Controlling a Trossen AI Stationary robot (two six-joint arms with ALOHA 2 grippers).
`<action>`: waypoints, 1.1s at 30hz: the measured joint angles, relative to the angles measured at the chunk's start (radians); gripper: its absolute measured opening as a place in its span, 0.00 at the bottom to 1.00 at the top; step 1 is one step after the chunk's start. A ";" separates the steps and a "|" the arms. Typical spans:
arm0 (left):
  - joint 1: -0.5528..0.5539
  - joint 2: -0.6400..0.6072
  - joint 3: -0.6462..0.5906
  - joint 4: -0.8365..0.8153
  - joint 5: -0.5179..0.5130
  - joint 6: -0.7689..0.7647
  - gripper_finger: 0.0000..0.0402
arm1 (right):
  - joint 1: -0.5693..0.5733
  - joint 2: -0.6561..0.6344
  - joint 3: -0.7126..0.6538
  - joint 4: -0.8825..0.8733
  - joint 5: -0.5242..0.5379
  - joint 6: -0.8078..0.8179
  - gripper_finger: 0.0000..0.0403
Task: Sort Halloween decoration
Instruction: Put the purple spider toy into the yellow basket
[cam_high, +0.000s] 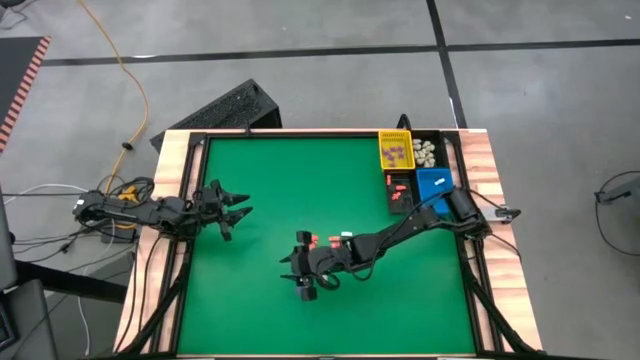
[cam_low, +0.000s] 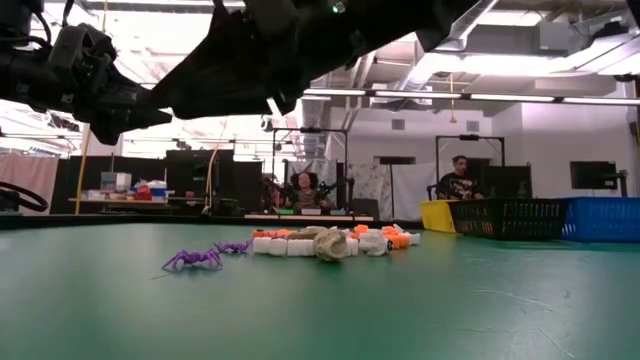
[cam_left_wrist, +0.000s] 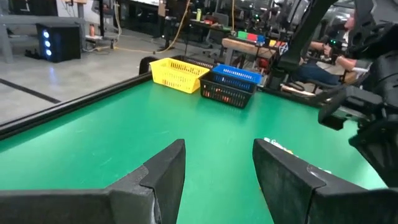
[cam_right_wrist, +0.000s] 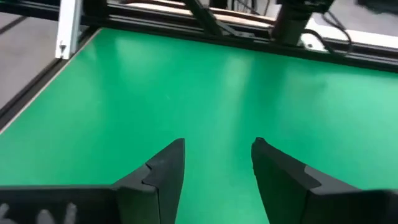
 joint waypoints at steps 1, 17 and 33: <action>0.000 0.000 0.000 0.000 0.000 0.000 0.44 | -0.005 0.000 0.000 -0.005 0.000 0.000 0.52; 0.000 0.000 0.000 0.000 0.000 0.000 0.44 | -0.002 0.053 0.000 -0.198 0.050 0.023 0.51; 0.000 0.000 0.000 0.000 0.000 0.000 0.44 | -0.003 0.077 0.000 -0.244 0.022 0.085 0.51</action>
